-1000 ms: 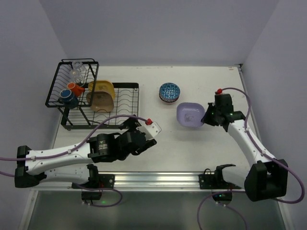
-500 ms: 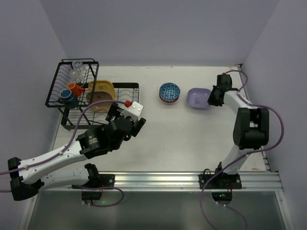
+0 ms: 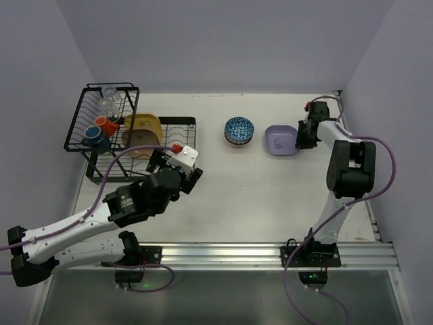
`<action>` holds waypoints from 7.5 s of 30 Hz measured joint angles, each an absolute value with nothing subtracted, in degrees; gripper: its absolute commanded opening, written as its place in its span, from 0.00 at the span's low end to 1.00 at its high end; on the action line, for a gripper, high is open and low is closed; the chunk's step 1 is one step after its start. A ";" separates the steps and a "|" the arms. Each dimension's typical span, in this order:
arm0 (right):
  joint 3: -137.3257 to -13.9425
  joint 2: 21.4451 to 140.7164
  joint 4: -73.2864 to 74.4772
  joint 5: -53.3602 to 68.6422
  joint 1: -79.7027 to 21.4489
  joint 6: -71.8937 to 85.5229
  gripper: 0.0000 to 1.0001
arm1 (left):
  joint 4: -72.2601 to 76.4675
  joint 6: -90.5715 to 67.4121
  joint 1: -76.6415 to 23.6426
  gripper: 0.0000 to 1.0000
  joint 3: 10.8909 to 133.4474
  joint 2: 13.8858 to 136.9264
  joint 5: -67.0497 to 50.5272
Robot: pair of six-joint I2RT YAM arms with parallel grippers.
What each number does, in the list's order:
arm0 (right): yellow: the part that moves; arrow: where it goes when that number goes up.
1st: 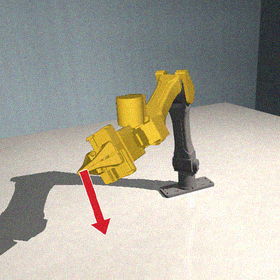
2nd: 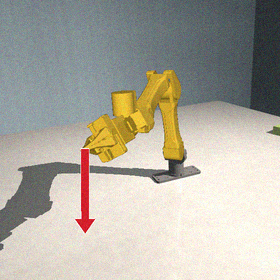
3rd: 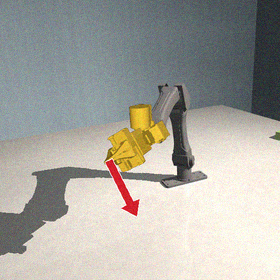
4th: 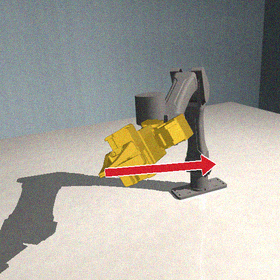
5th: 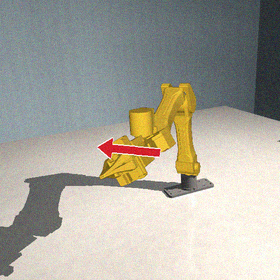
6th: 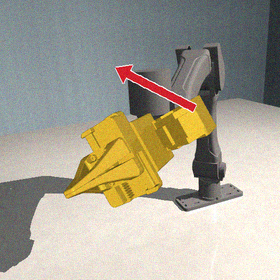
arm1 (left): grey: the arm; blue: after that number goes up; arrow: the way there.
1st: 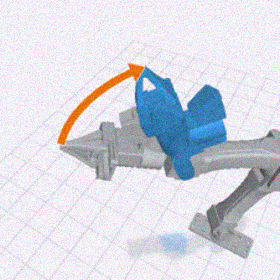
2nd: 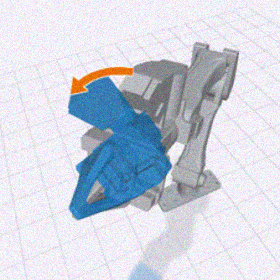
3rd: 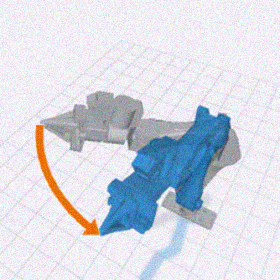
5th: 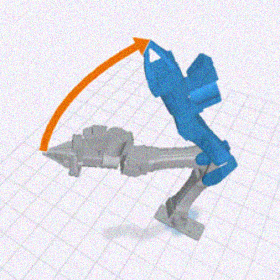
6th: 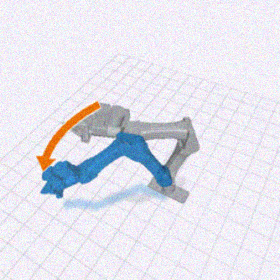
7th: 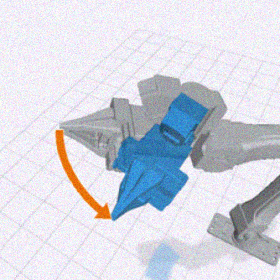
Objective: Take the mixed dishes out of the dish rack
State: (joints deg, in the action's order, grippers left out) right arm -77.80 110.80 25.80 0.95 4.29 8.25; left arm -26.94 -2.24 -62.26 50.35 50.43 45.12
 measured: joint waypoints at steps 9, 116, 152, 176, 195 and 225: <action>-78.17 111.35 29.61 -1.91 4.25 9.58 0.72 | -26.87 -3.16 -60.99 1.00 50.35 50.74 44.56; -26.68 29.91 2.22 52.05 3.92 41.76 0.99 | 32.25 -29.50 -25.58 0.00 46.94 94.06 58.15; -42.63 36.40 18.92 36.36 2.42 33.63 0.92 | -9.45 5.85 -80.25 0.00 51.70 70.98 16.10; -53.95 62.63 39.05 16.88 -45.47 17.28 0.66 | -49.08 26.13 -91.94 0.00 54.76 70.43 11.94; -57.47 77.76 37.63 19.64 -48.58 15.77 0.00 | -49.76 26.15 -93.56 0.00 55.88 72.23 13.17; -54.78 71.18 20.71 -2.87 -0.84 14.94 0.00 | -33.63 -4.43 -66.02 1.00 59.79 63.29 46.70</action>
State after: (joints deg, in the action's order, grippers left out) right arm -54.78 71.18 20.71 -2.87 -0.84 14.94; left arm -33.63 -4.43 -66.02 59.79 63.29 46.70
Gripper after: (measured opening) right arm 0.015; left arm 0.996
